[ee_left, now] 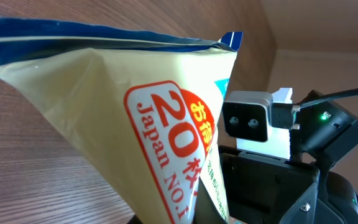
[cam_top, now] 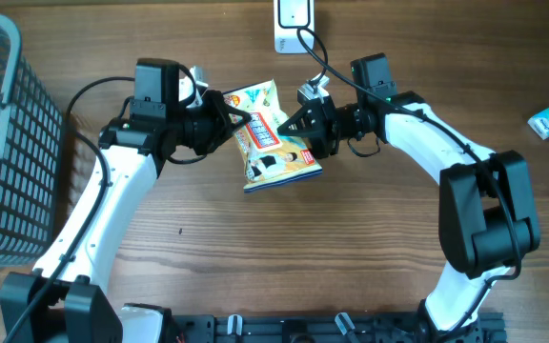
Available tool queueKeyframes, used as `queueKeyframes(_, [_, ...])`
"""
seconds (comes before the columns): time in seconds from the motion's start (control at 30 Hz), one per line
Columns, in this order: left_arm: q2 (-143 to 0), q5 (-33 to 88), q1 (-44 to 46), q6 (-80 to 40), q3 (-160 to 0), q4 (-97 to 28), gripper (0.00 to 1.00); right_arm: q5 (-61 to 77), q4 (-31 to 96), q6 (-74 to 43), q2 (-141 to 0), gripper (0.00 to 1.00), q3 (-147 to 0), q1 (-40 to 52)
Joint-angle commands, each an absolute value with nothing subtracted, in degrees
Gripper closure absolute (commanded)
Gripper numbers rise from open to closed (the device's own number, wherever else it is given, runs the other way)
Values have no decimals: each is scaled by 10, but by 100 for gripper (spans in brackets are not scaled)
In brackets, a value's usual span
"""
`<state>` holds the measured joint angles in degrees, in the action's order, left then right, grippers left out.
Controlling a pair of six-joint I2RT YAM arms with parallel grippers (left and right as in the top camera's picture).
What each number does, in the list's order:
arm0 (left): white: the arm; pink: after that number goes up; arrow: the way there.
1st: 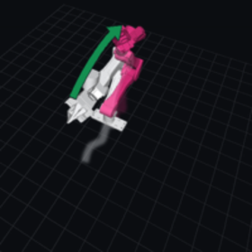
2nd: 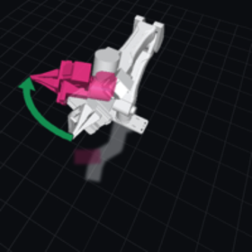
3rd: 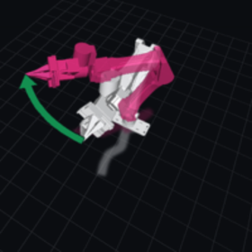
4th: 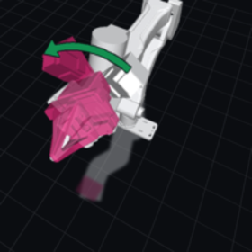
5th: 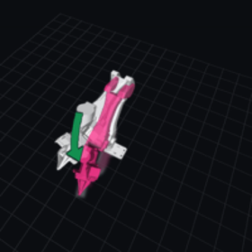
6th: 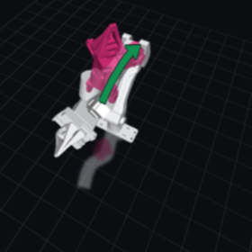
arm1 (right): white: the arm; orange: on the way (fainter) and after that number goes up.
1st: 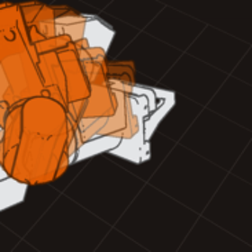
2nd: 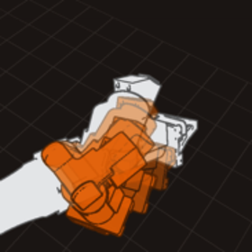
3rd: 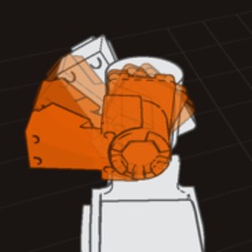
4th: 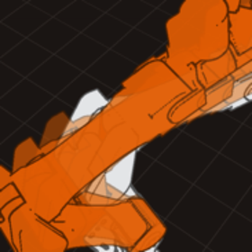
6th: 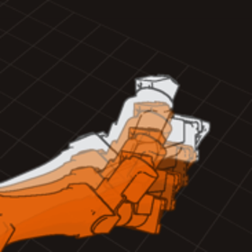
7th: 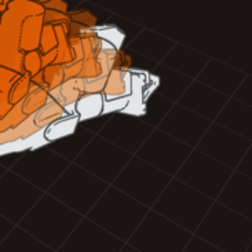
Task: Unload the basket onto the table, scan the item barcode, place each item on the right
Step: 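Grasp the pack's right edge with the right gripper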
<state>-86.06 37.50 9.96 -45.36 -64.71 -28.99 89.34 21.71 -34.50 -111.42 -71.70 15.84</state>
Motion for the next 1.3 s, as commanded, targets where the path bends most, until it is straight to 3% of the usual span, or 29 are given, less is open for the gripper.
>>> queueKeyframes(0.0, [-862,374,95,-455,-648,-281,96,929,215,-347,-1102,43,-720,162])
queueKeyframes(0.33, [-862,374,95,-457,-648,-278,96,919,193,-347,-1102,43,-720,190])
queueKeyframes(0.57, [-862,374,95,-457,-648,-277,96,898,194,-364,-1102,57,-720,190])
queueKeyframes(0.77, [-862,374,95,-457,-648,-277,96,898,190,-366,-1102,57,-720,203])
queueKeyframes(0.8, [-862,374,95,-457,-648,-277,95,895,188,-366,-1102,64,-720,203])
queueKeyframes(0.87, [-862,373,95,-452,-648,-277,81,874,186,-366,-1102,92,-720,203])
queueKeyframes(0.9, [-862,369,95,-452,-648,-277,79,863,186,-366,-1102,96,-720,203])
queueKeyframes(1.07, [-858,363,95,-422,-648,-276,74,827,187,-367,-1102,96,-720,203])
queueKeyframes(1.13, [-848,339,95,-422,-650,-276,60,802,186,-366,-1102,96,-720,203])
queueKeyframes(1.17, [-838,320,95,-417,-652,-277,50,788,186,-363,-1102,96,-720,203])
queueKeyframes(1.23, [-814,288,95,-384,-665,-292,20,750,187,-357,-1102,96,-720,203])
queueKeyframes(1.27, [-798,259,95,-369,-677,-311,15,734,187,-355,-1102,96,-720,203])
